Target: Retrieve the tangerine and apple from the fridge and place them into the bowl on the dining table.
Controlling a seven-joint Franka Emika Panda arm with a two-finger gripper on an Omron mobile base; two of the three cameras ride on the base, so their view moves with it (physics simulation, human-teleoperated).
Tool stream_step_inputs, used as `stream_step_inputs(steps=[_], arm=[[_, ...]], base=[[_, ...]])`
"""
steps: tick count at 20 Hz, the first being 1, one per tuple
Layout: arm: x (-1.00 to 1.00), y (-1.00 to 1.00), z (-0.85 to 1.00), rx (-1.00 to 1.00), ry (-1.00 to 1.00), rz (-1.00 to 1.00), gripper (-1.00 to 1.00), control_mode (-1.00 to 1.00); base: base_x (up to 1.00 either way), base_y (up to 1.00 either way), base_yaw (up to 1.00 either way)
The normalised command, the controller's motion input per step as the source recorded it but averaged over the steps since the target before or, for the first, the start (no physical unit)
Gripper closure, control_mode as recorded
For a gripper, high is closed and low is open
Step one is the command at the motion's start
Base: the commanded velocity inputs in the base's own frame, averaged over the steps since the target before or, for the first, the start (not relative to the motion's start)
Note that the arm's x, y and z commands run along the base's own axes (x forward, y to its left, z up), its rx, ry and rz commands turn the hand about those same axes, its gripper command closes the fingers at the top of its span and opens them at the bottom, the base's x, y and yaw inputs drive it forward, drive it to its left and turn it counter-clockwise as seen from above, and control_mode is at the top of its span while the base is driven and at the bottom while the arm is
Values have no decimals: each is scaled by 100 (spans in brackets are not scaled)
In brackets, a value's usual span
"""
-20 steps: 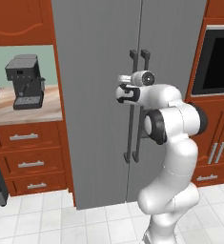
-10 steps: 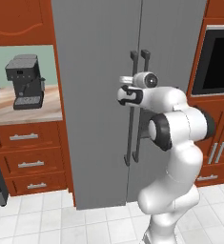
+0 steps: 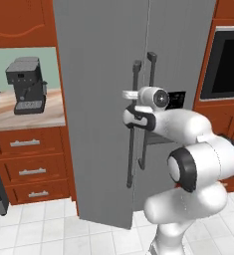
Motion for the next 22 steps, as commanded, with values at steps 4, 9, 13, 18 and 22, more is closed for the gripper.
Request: stream_step_inputs(steps=[4,9,13,18,22], arm=[[-88,20,66,-1,1,0,100,-100],[-78,7,79,0,7,0,-100,-100],[-65,3,94,-1,9,0,-100,-100],[-67,4,88,0,3,0,-100,-100],[-97,0,47,2,-15,0,-100,-100]], base=[[0,0,0],[0,0,0],[0,0,0],[0,0,0],[0,0,0]])
